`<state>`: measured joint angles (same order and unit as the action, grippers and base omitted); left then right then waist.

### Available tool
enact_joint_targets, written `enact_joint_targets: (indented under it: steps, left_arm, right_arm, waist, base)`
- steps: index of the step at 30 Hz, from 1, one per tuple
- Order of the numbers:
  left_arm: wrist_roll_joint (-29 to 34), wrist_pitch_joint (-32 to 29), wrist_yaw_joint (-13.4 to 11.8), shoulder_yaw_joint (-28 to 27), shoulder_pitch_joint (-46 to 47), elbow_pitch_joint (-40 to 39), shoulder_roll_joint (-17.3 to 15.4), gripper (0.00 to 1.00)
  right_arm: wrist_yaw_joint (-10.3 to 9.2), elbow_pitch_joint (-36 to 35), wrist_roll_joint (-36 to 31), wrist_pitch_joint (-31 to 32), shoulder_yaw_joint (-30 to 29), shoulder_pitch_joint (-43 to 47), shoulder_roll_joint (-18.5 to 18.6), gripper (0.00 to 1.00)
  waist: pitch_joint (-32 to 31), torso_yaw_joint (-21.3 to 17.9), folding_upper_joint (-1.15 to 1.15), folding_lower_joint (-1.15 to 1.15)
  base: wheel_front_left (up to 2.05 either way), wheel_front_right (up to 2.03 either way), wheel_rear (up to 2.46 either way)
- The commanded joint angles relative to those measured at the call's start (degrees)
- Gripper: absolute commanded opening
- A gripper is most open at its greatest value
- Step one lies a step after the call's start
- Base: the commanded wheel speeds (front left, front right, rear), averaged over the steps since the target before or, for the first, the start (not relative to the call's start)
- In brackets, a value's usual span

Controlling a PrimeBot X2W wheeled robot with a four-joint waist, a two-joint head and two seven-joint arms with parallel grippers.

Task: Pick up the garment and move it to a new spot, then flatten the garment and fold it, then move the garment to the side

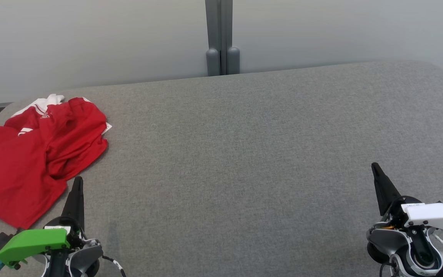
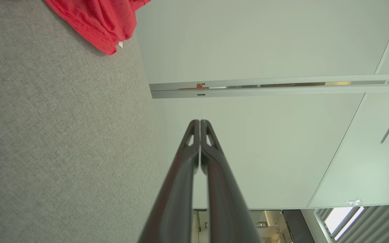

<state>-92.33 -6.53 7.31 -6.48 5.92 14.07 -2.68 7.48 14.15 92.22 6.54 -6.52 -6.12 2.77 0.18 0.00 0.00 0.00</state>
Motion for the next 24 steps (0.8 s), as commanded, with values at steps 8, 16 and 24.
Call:
enact_joint_targets:
  steps: [8, 16, 24]
  left_arm:
    - [-0.18, -0.17, 0.37, -0.11, 0.76, -0.09, -0.41, 0.0]
    - [-0.18, -0.18, 0.37, -0.11, 0.76, -0.09, -0.42, 0.0]
    - [-0.18, -0.17, 0.37, -0.11, 0.76, -0.09, -0.42, 0.0]
  right_arm:
    - [0.02, -0.21, 0.4, 0.16, -0.04, -0.31, 0.22, 0.0]
    - [0.02, -0.21, 0.4, 0.16, -0.03, -0.31, 0.23, 0.0]
    - [0.02, -0.21, 0.4, 0.16, -0.03, -0.31, 0.22, 0.0]
  waist:
    - [0.0, 0.0, 0.0, 0.0]
    - [0.0, 0.0, 0.0, 0.0]
    - [0.0, 0.0, 0.0, 0.0]
  base:
    - [0.0, 0.0, 0.0]
    - [0.0, 0.0, 0.0]
    - [0.0, 0.0, 0.0]
